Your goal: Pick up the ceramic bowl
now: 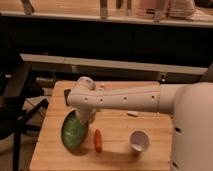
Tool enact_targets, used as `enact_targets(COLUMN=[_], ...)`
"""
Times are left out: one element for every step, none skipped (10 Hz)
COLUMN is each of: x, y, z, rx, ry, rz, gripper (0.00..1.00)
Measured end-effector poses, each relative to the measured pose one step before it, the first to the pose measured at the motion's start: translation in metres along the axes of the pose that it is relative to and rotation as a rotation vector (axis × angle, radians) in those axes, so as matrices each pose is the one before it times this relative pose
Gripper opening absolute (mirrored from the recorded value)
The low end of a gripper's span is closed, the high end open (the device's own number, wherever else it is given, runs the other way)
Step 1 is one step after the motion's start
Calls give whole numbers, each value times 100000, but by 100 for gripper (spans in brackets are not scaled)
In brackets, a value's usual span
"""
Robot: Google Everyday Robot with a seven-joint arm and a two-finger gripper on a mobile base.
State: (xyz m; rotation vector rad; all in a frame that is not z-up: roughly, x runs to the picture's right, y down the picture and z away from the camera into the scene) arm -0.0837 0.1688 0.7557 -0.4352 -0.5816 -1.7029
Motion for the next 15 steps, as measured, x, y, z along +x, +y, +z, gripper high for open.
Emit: enact_targets(x=[19,39,67,60,37,75,73,143,76,84,65,78,90,97,75], y=[54,196,132,57,3,165,89,207,28,15,155,164,96,166,182], z=[-118,-73,-93,-74,-32,-137,-44,-67,-57,-48,-220,-202,-82,-71,-41], rx=[-81,-260,-106,-123,-72,-192,-36,-214,-82,-46,-15,-27,-47,-312,-171], ry=[242,364,318,227,152,346,189,344,145,241,197,251,154,163,90], rz=[152,152,248,72,-19,213,169,338,61,-98,-20,67,10,-40,121], gripper=[0,0,0,0,0,0,0,0,0,0,0,0,0,0,0])
